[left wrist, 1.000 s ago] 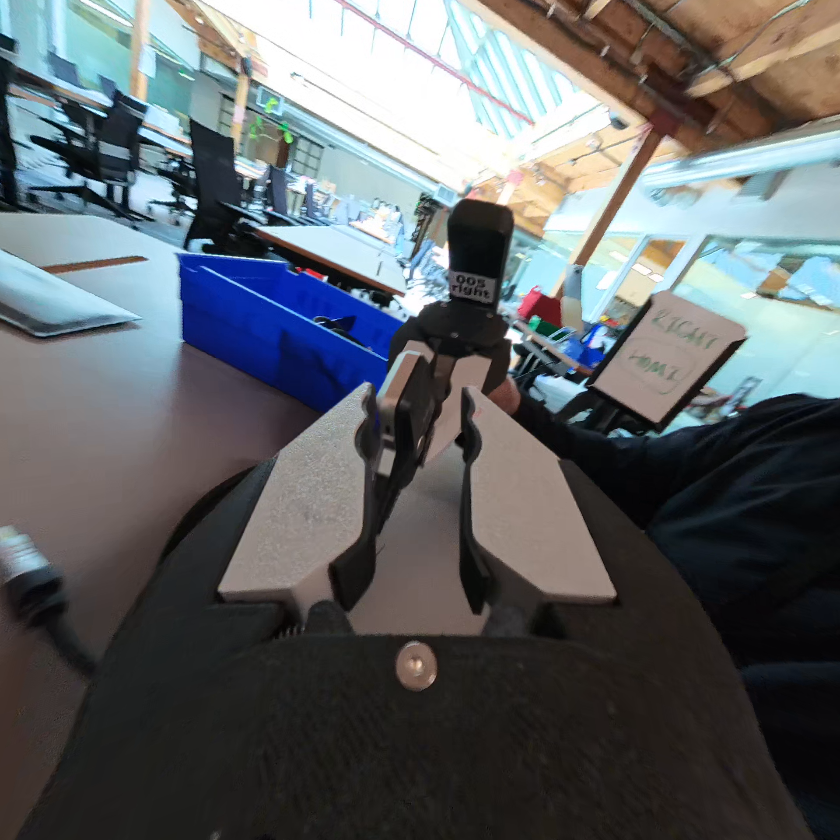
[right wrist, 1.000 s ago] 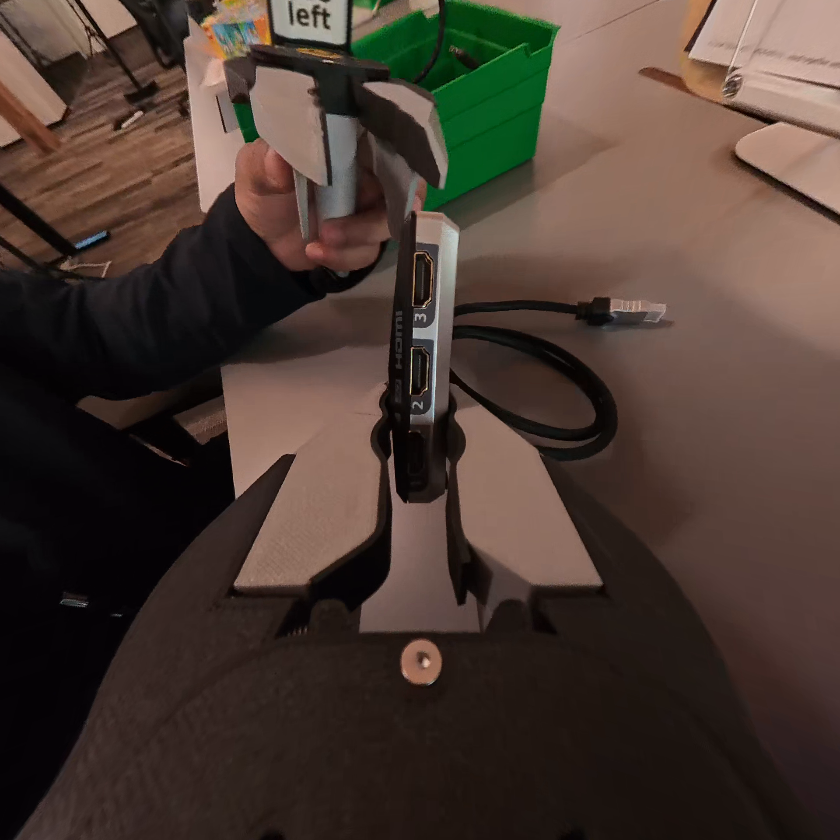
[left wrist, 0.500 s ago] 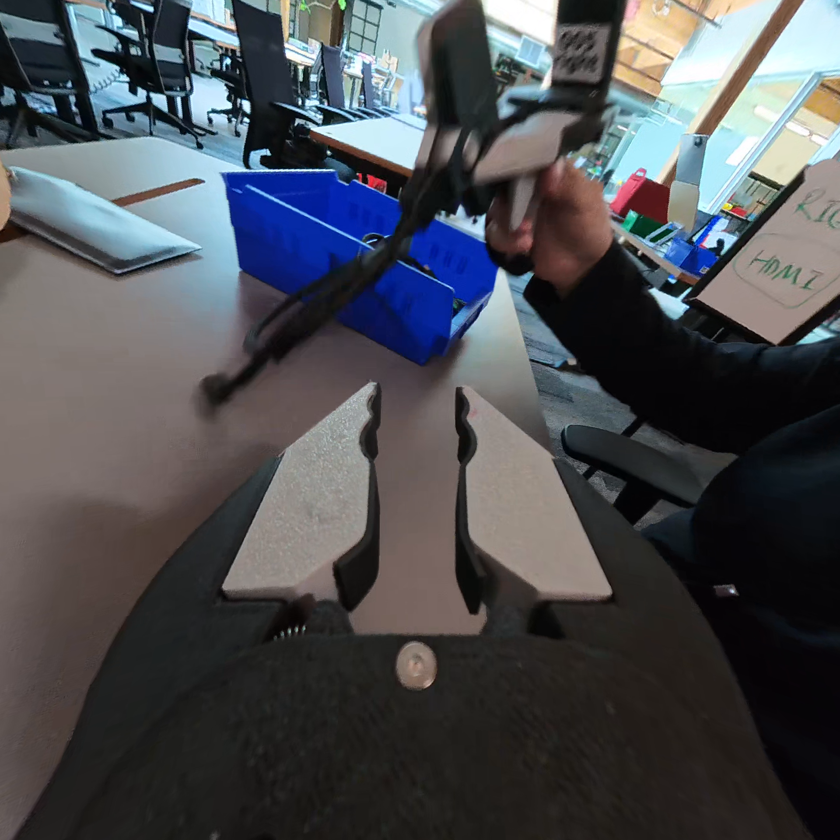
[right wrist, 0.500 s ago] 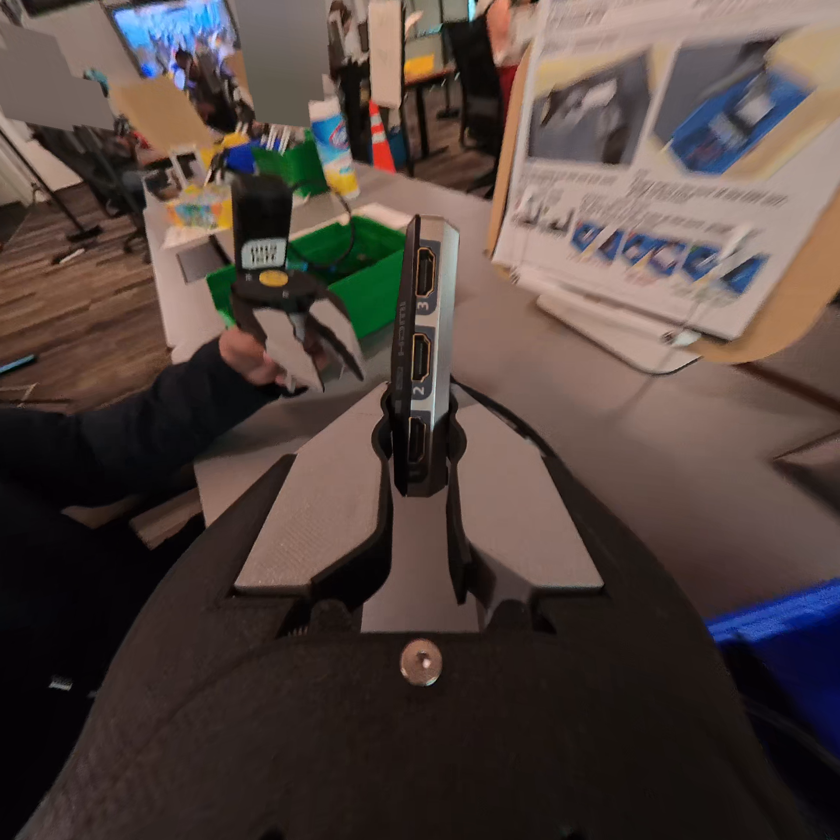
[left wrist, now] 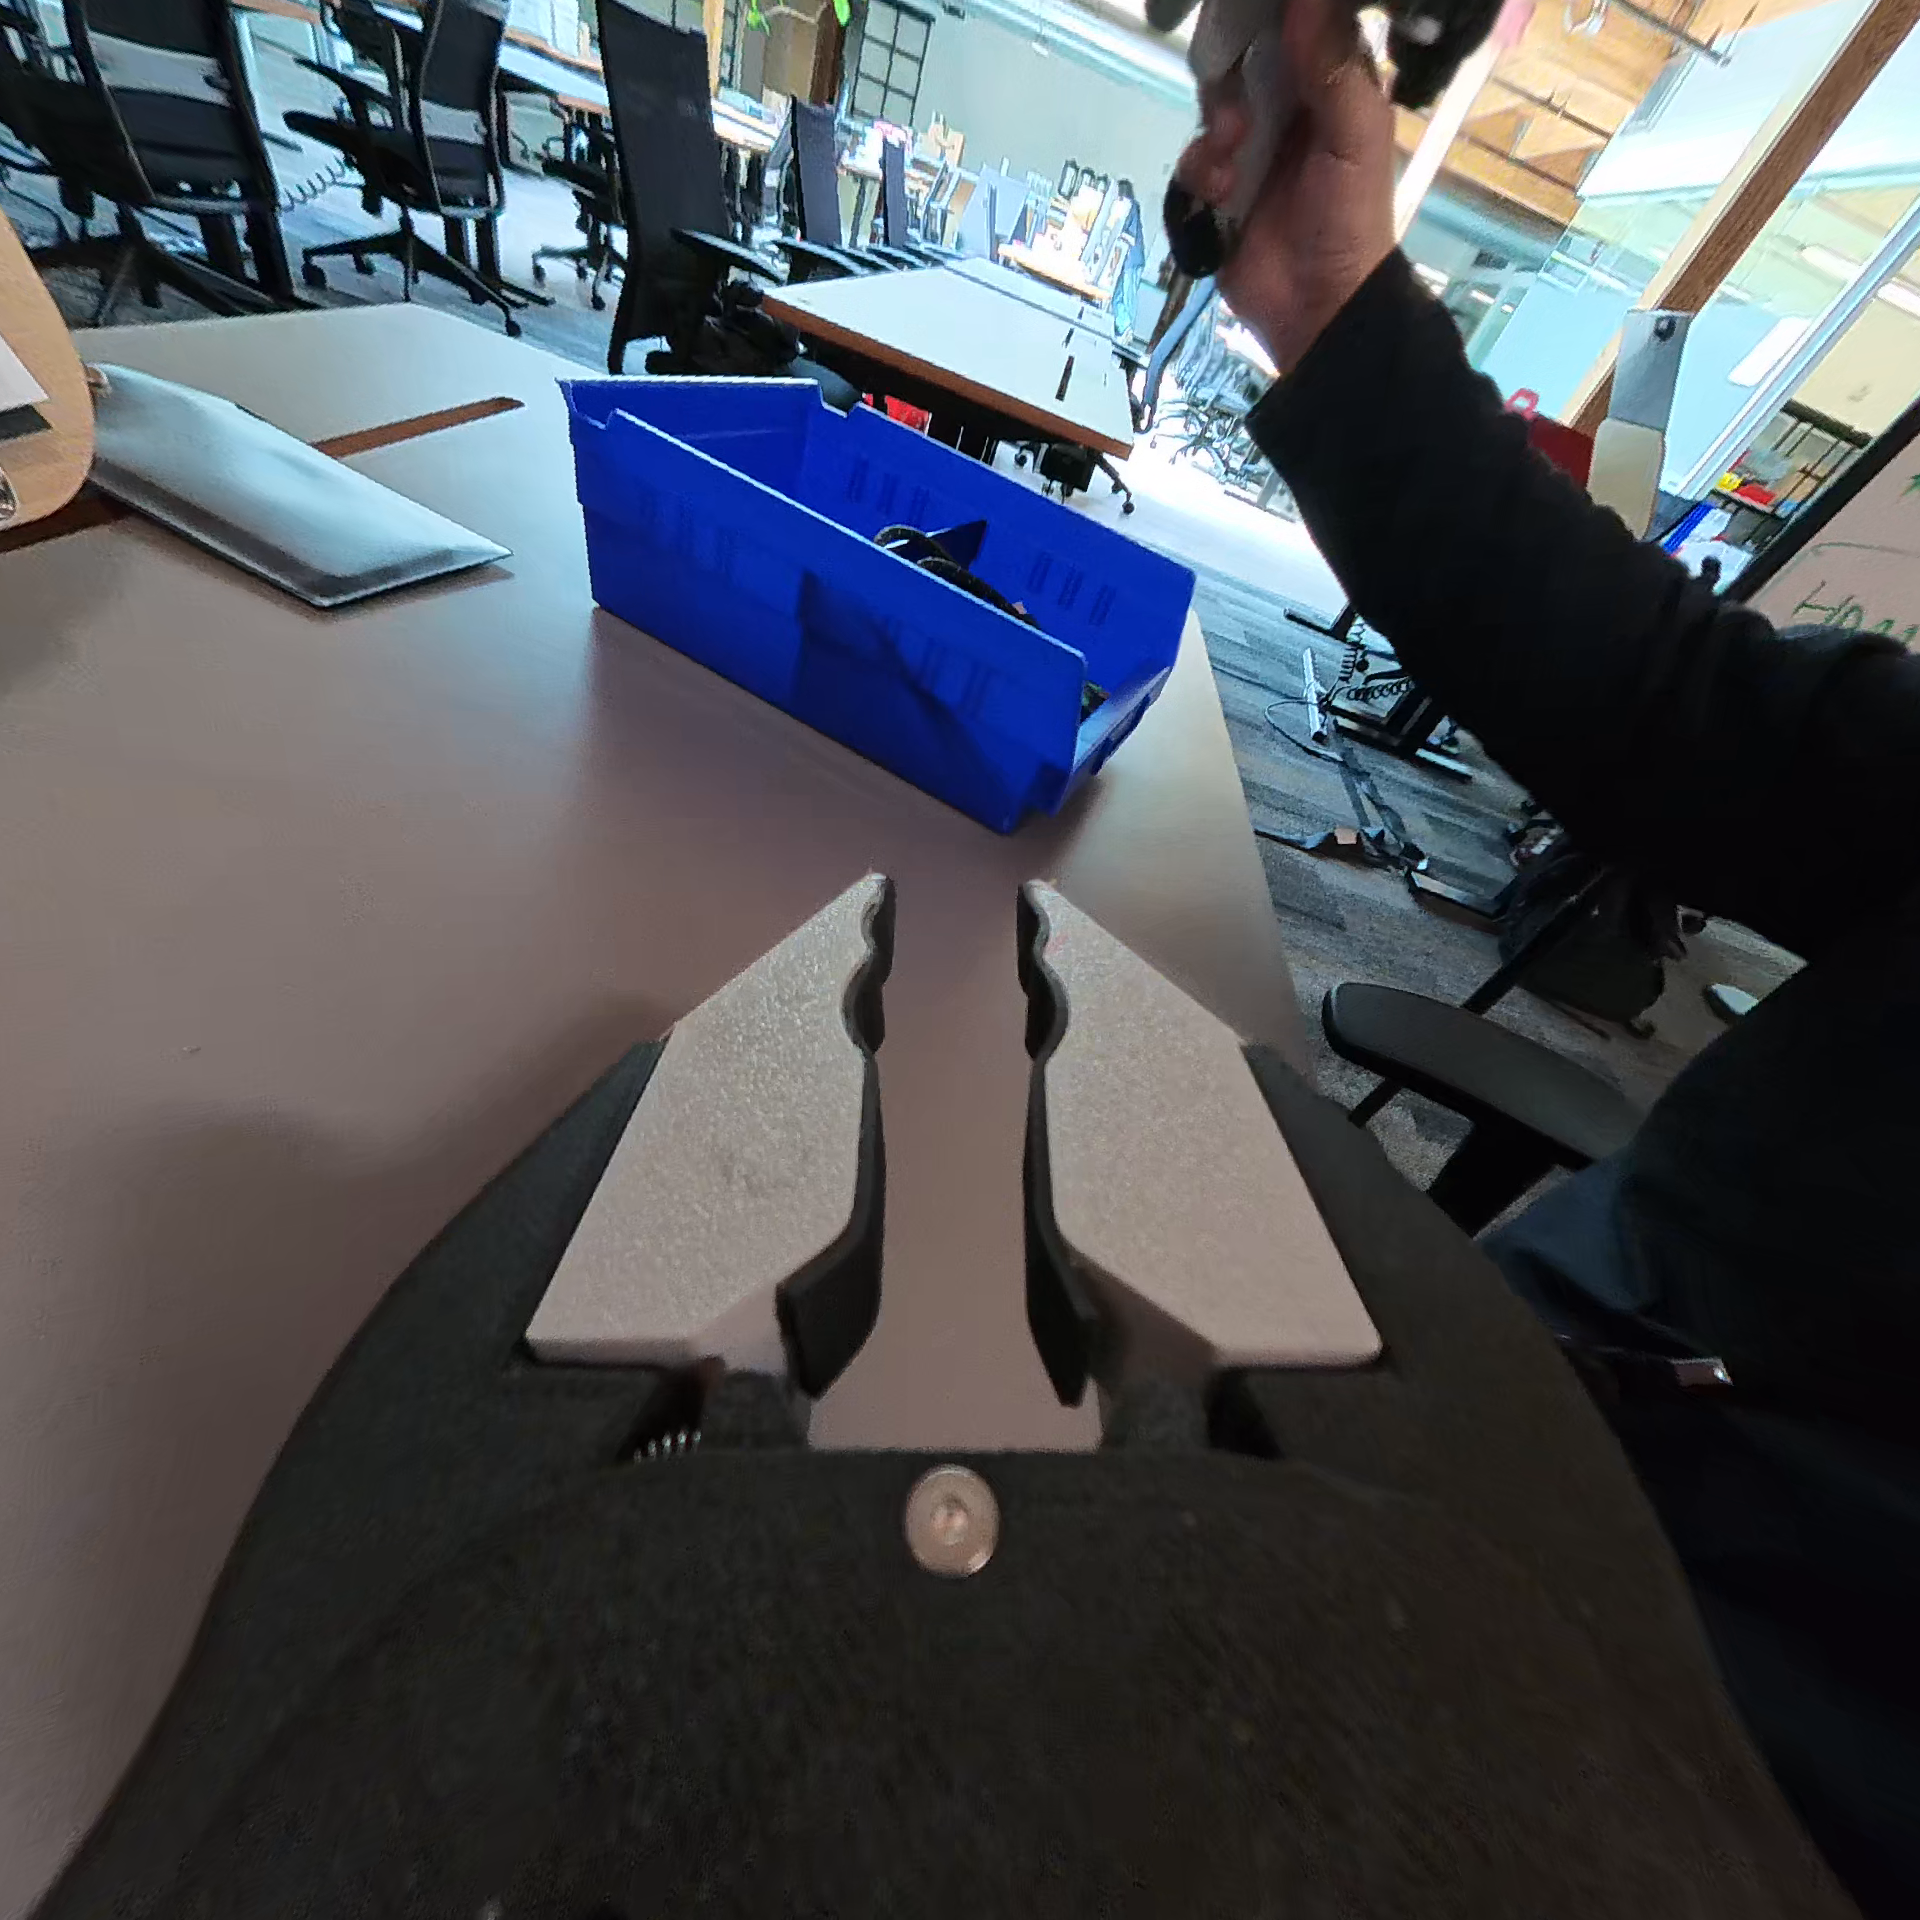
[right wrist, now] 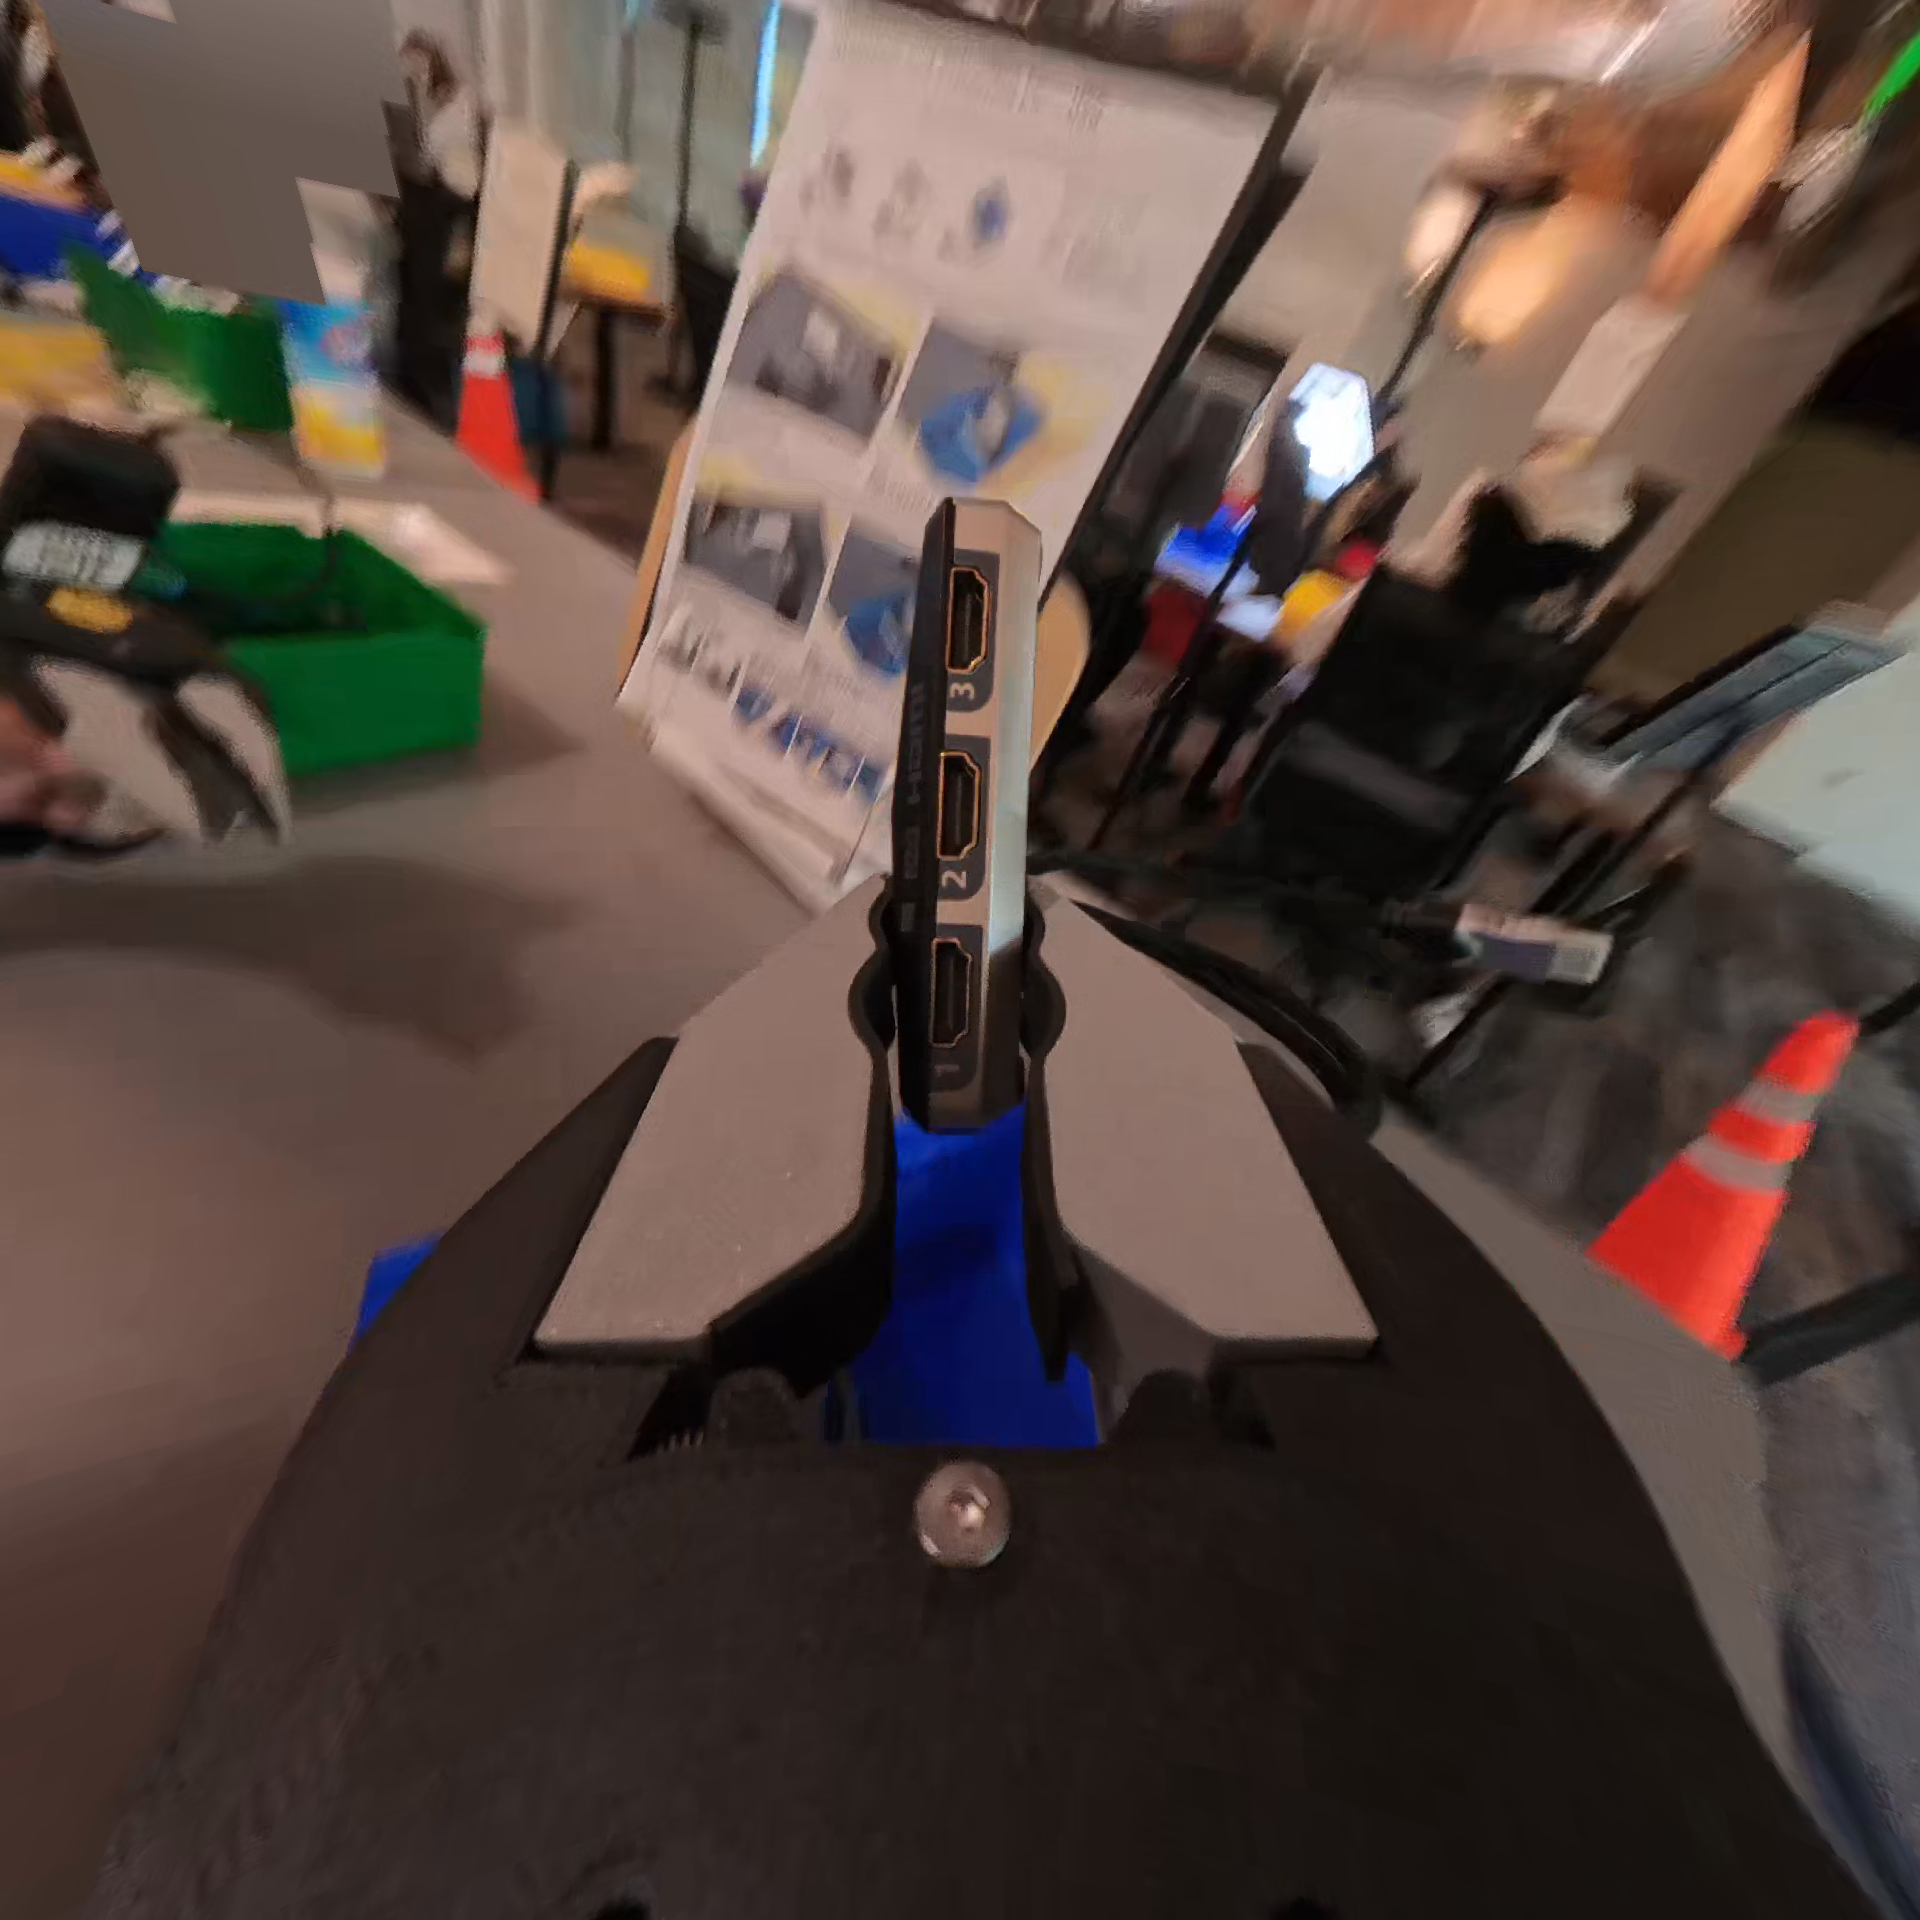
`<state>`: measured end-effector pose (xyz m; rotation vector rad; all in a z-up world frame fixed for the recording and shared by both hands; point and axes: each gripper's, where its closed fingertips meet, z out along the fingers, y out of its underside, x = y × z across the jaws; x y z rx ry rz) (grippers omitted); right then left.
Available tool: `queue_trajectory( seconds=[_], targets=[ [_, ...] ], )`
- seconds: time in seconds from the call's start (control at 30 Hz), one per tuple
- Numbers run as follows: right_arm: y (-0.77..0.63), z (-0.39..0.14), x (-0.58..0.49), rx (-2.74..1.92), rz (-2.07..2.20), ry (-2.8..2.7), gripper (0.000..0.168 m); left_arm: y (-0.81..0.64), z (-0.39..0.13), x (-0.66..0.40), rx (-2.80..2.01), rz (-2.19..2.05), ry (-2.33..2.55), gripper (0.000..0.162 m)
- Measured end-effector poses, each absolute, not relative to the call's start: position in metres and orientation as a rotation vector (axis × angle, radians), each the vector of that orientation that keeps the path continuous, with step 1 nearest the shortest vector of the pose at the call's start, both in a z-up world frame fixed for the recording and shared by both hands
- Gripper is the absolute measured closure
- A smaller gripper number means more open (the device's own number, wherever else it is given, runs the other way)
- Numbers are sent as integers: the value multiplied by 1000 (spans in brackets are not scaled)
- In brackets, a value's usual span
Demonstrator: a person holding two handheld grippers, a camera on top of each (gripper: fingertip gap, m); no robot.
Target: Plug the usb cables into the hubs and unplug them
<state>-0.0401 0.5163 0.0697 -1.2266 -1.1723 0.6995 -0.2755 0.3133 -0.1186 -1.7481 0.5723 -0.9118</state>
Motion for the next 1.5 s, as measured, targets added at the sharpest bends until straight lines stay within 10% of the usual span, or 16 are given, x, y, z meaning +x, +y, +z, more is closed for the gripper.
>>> queue_trajectory(
  seconds=[0.27, 0.6, 1.07, 1.5],
  targets=[
    [578, -119, 4, -2261, 755, -1460, 150, 318, -135, -269, -1807, -931, 583, 142],
    [564, -221, -3, -3135, 302, -1675, 131, 321, -161, -262, -1910, -928, 613, 143],
    [595, -118, -33, -2600, 637, -1389, 153, 316, -152, -256, -1881, -979, 619, 143],
    [573, -214, -41, -2867, 965, -1213, 168, 319, -160, -257, -1910, -982, 602, 143]
  ],
)
